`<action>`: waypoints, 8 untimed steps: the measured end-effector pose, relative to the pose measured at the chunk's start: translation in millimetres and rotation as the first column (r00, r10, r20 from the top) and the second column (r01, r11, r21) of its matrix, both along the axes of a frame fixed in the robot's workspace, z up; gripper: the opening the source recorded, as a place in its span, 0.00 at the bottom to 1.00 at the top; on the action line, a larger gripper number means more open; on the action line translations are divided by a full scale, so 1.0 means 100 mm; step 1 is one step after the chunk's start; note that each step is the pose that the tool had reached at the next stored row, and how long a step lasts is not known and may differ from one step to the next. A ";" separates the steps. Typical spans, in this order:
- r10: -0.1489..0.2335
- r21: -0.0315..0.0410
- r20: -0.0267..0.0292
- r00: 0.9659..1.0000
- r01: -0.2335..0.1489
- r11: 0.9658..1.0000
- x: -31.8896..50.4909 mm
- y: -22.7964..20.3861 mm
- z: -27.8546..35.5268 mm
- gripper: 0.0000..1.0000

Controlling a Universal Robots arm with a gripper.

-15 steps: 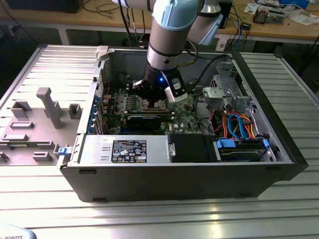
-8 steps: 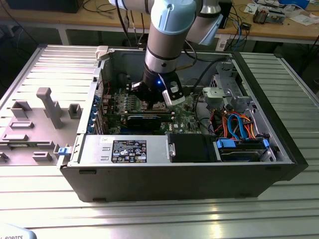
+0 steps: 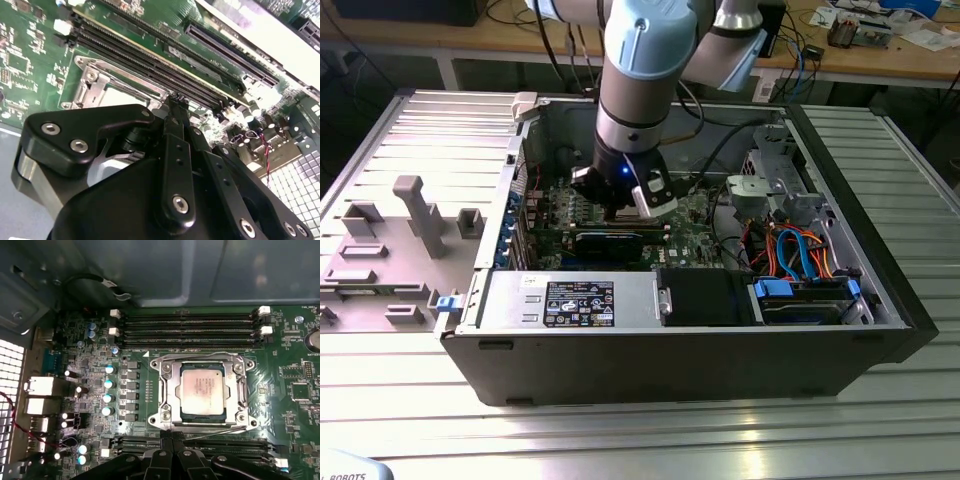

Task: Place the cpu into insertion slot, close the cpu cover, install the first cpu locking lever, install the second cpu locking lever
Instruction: 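Install the second cpu locking lever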

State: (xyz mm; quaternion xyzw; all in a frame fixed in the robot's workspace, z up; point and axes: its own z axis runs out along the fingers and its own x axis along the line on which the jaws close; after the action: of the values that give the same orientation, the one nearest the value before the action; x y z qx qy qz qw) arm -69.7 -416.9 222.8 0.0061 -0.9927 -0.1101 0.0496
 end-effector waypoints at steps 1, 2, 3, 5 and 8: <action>0.001 0.006 0.000 1.000 -0.001 1.000 -0.004 -0.016 -0.005 0.11; 0.001 0.006 0.000 1.000 -0.001 1.000 -0.004 -0.029 -0.008 0.11; 0.001 0.006 0.000 1.000 -0.001 1.000 -0.005 -0.035 -0.010 0.11; 0.001 0.006 0.000 1.000 -0.001 1.000 -0.015 -0.041 -0.013 0.11; 0.010 0.006 0.000 1.000 -0.010 1.000 -0.048 -0.043 -0.020 0.11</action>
State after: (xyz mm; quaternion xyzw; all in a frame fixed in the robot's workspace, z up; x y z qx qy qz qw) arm -74.5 -421.3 220.8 0.0112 -0.9923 -0.1129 0.0502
